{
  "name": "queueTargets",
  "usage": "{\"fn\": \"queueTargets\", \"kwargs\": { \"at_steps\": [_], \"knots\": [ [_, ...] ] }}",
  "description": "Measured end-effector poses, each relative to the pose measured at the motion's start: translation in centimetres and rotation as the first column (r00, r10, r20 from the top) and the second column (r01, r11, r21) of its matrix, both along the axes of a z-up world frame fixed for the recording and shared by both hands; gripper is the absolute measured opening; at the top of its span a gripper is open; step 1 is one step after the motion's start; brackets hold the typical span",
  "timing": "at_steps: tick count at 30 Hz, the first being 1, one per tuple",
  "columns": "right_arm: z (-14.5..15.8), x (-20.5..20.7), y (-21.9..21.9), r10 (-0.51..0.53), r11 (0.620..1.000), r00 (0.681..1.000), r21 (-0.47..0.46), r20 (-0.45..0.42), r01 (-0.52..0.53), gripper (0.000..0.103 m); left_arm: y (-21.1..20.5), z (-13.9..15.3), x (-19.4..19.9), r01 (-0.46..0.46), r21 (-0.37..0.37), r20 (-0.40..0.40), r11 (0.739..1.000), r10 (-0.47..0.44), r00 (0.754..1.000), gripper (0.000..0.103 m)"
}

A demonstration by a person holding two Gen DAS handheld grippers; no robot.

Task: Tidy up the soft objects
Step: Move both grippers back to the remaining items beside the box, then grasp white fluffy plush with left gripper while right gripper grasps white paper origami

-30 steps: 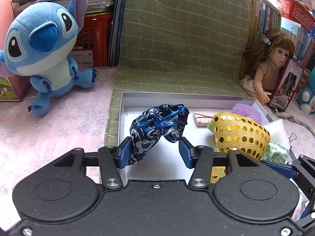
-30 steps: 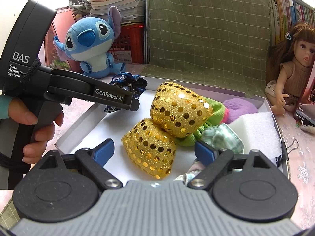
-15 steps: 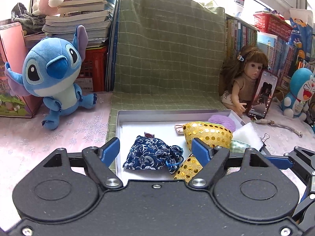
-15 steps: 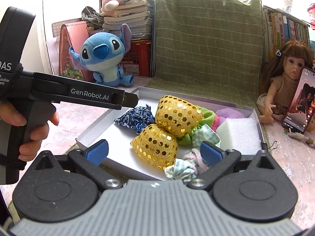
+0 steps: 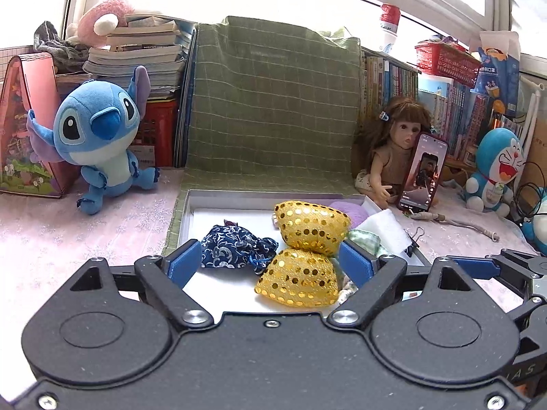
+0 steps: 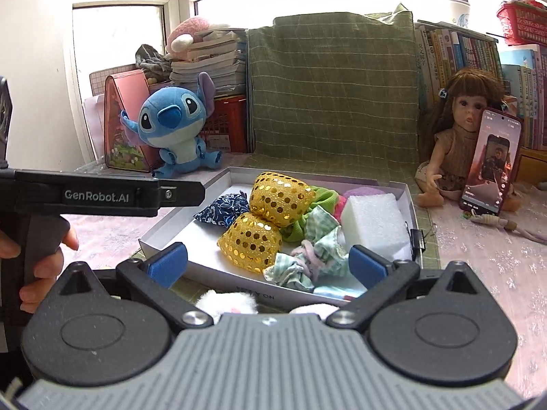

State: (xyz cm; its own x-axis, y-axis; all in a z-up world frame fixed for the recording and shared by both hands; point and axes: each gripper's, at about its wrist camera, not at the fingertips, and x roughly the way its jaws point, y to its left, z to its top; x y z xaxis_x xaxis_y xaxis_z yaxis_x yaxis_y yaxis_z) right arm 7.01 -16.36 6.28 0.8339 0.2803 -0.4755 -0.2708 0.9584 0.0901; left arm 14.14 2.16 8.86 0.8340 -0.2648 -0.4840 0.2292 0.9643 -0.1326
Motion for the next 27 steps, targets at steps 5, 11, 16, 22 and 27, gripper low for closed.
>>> {"fn": "queueTargets", "kwargs": {
  "at_steps": [5,11,16,22,27],
  "knots": [
    [-0.3,-1.4,-1.5,-0.033,0.999,0.999,0.024,0.011,0.033,0.103,-0.7,-0.8,-2.7,-0.004,-0.015,0.019,1.0,0.004,1.0,0.088],
    [-1.2,-2.8,-3.1,-0.077,0.997,0.997,0.027,0.004,0.076,0.103,-0.9,-2.8,-5.8,-0.018,-0.051,0.008,0.999,0.018,1.0,0.089],
    [-2.2,-3.7,-3.9,-0.113,0.994,0.994,0.0,0.001,0.113,0.103,-1.4,-4.2,-7.7,-0.001,-0.037,-0.003,0.999,0.0,1.0,0.089],
    [-3.5,-4.5,-4.7,-0.144,0.99,0.989,-0.008,-0.021,0.144,0.103,-2.0,-5.5,-9.3,0.011,-0.035,-0.01,0.999,-0.011,1.0,0.089],
    [-4.4,-4.8,-5.3,-0.171,0.985,0.984,0.001,-0.041,0.172,0.103,-2.3,-6.2,-9.9,0.024,-0.038,-0.026,0.999,-0.025,0.999,0.089]
  ]
}}
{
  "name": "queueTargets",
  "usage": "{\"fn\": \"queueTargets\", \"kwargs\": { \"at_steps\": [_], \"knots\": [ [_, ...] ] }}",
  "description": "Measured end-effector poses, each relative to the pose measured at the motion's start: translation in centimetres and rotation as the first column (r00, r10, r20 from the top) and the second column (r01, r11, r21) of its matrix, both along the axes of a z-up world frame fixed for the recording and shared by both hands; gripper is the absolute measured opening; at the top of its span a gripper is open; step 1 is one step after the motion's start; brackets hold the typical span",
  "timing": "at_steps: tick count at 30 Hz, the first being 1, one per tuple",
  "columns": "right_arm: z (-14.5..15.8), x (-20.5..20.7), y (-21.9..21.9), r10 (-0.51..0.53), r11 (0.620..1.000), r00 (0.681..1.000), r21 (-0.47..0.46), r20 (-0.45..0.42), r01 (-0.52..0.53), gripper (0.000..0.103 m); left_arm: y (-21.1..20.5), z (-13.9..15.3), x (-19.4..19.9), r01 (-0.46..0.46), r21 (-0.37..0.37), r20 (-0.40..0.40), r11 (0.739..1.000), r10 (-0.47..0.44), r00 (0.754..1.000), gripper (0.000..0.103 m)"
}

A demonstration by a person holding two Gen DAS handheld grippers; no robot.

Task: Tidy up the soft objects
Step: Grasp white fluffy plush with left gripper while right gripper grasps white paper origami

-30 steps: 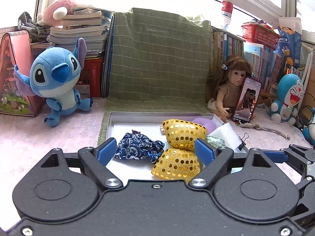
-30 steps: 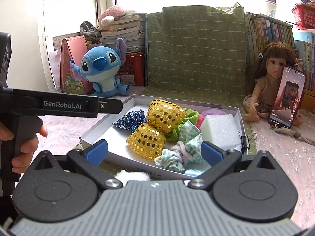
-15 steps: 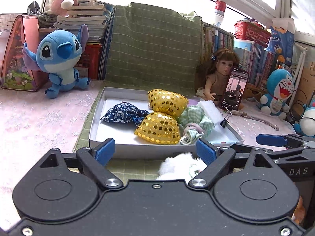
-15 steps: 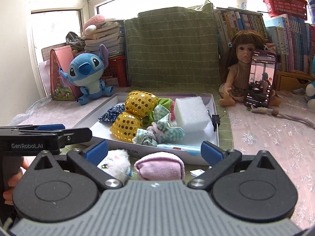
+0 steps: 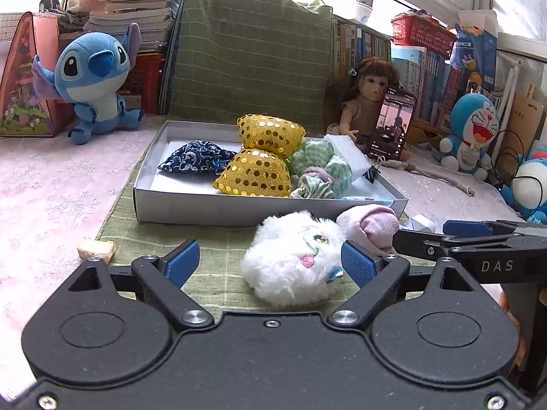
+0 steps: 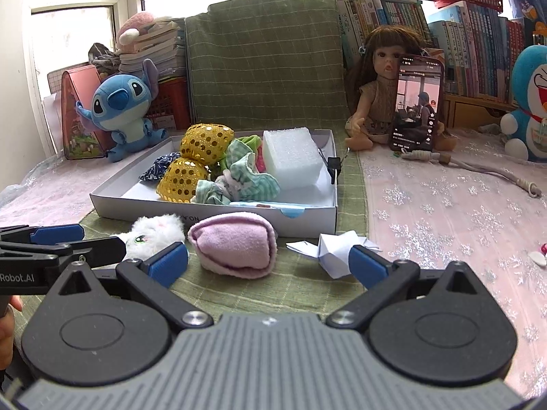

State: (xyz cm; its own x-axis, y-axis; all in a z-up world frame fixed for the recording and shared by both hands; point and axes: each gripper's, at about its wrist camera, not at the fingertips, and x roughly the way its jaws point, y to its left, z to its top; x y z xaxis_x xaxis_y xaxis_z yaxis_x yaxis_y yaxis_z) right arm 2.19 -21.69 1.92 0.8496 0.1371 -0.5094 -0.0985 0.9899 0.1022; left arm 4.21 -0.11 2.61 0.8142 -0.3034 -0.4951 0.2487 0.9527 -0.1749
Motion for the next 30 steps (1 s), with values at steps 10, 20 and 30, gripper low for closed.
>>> {"fn": "queueTargets", "kwargs": {
  "at_steps": [10,20,30],
  "knots": [
    [-0.9,0.0,-0.1,-0.036,0.999,0.999,-0.039,-0.012,0.036,0.103,-1.8,-1.1,-0.3,0.047,0.067,0.001,0.997,-0.047,0.999,0.088],
    [-0.9,0.3,0.2,-0.045,0.996,0.999,-0.075,-0.006,0.044,0.1,-2.6,-1.4,0.3,0.067,0.067,-0.006,0.995,-0.067,0.998,0.08],
    [-0.4,0.3,-2.1,-0.131,0.99,0.991,-0.056,0.002,0.131,0.091,-3.0,-1.5,0.4,0.08,0.079,0.003,0.994,-0.08,0.997,0.075]
  ]
}}
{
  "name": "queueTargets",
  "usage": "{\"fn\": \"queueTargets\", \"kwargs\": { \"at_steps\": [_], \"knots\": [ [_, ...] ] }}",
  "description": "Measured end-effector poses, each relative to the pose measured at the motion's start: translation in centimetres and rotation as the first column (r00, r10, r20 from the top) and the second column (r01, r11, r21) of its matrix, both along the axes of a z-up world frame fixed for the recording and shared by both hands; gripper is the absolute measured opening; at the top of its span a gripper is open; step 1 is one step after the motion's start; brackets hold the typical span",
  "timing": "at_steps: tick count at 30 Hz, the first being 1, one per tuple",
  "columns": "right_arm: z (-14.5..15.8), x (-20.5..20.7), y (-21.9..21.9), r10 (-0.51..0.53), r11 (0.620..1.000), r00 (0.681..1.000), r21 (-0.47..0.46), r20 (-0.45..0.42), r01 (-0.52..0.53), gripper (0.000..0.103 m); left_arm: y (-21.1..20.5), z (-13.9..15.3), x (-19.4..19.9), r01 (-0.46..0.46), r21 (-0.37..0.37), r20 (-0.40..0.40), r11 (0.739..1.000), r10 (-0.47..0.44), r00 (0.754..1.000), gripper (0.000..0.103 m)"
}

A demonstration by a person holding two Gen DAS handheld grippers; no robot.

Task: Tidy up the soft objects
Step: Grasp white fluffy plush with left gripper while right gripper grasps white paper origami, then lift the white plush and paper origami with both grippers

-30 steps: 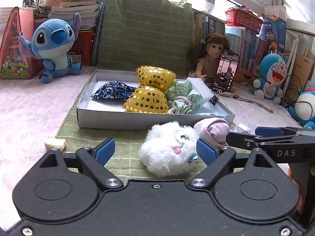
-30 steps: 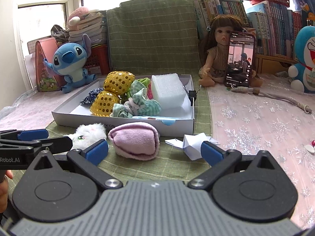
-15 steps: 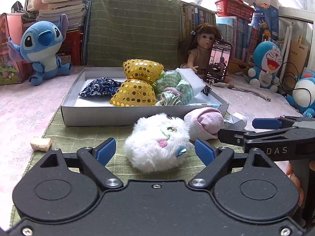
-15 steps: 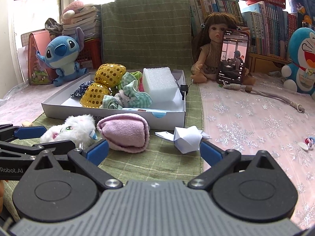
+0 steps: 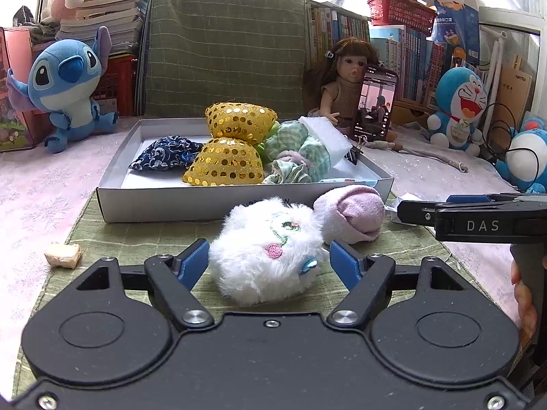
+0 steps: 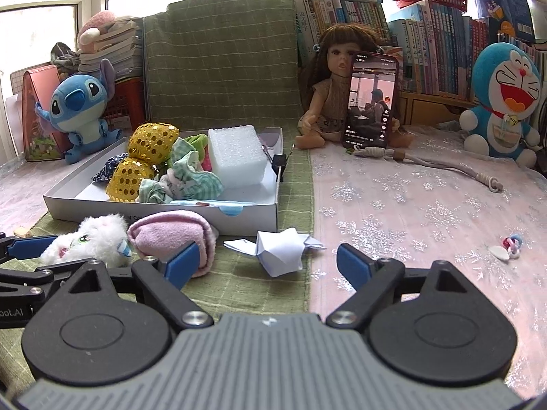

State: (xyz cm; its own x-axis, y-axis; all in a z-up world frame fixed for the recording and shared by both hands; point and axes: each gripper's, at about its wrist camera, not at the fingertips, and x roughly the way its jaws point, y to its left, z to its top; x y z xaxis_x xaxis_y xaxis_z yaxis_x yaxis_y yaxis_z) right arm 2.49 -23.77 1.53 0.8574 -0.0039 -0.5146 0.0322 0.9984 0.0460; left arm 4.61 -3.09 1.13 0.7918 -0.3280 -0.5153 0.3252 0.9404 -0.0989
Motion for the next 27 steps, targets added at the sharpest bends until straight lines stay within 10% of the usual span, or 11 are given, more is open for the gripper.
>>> {"fn": "queueTargets", "kwargs": {
  "at_steps": [10,18,27],
  "knots": [
    [-0.2,0.5,-0.2,-0.024,0.997,1.0,-0.068,-0.008,0.023,0.073,-0.3,-0.2,0.3,-0.009,0.008,-0.007,1.0,0.009,1.0,0.071],
    [-0.8,1.3,0.2,-0.024,0.997,0.999,-0.076,-0.033,0.021,0.032,-0.6,-0.5,0.9,-0.033,0.023,-0.032,0.999,0.033,0.999,0.06],
    [0.1,0.4,0.5,-0.02,0.997,1.0,-0.072,0.001,0.02,0.029,-0.1,1.1,-0.7,-0.017,0.003,0.058,1.0,0.017,0.998,0.059]
  ]
}}
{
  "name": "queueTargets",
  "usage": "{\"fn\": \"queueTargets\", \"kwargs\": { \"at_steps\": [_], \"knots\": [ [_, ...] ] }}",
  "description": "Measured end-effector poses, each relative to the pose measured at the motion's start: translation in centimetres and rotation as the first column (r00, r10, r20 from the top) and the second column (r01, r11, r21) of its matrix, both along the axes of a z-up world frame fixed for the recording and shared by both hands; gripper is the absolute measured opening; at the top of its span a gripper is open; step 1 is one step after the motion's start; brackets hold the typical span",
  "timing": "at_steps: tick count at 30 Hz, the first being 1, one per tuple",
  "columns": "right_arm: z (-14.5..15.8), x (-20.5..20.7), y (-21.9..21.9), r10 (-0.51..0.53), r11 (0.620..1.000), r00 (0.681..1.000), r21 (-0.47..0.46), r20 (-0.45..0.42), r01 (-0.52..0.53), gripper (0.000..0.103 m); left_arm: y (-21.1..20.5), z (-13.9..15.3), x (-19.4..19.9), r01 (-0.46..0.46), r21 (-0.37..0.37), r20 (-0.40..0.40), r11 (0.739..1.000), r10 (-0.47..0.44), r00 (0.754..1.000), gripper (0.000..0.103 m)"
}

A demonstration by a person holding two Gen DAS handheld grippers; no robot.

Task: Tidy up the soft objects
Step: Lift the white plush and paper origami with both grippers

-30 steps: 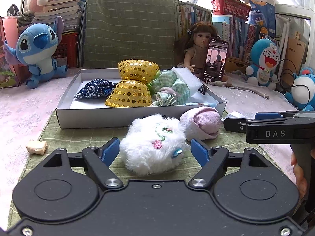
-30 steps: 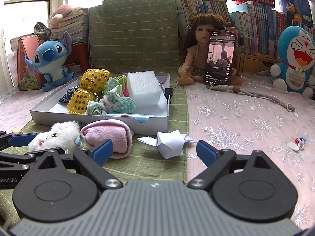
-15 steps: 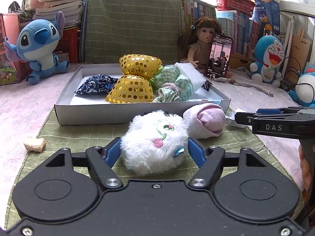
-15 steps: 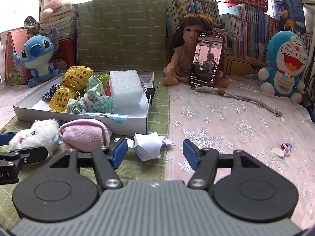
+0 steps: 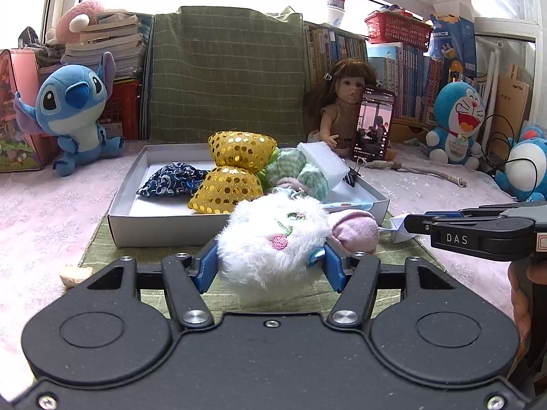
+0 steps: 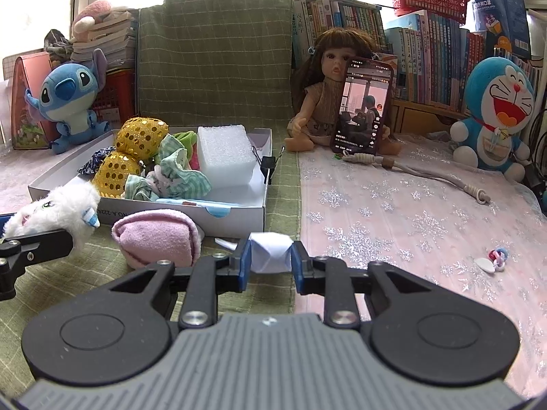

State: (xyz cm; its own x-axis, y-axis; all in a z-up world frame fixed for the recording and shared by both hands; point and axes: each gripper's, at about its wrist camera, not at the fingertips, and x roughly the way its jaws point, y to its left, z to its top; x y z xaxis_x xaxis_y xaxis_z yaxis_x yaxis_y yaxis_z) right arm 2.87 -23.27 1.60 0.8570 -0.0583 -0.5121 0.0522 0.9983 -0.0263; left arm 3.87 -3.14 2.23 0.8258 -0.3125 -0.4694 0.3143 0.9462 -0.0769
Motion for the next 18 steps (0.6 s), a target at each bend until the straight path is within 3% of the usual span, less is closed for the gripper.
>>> {"fn": "queueTargets", "kwargs": {
  "at_steps": [5,6,7,9,12,18],
  "knots": [
    [0.8,-0.2,0.0,0.012,1.0,1.0,-0.006,0.015,-0.011,0.029,0.4,1.1,-0.3,-0.008,-0.017,0.024,1.0,0.008,1.0,0.059],
    [0.8,-0.1,0.0,0.014,1.0,1.0,-0.008,0.019,-0.014,0.038,0.6,1.3,-0.2,-0.011,-0.021,0.024,1.0,0.011,1.0,0.059],
    [0.7,-0.1,0.0,0.01,1.0,1.0,-0.008,0.023,-0.01,0.039,0.7,1.4,-0.2,-0.013,-0.024,0.023,1.0,0.013,1.0,0.059],
    [0.5,0.3,-0.1,0.005,1.0,1.0,0.0,0.015,-0.005,0.06,0.9,1.5,0.0,-0.02,-0.031,0.016,0.999,0.02,1.0,0.059],
    [-0.1,0.9,-0.2,-0.012,1.0,1.0,0.013,0.003,0.012,0.072,1.2,1.4,0.0,-0.026,-0.04,0.006,0.999,0.026,1.0,0.059],
    [-1.2,2.3,-0.5,-0.048,0.998,0.998,0.044,-0.037,0.049,0.083,1.3,0.9,0.3,-0.043,-0.039,-0.019,0.998,0.043,0.999,0.059]
  ]
}}
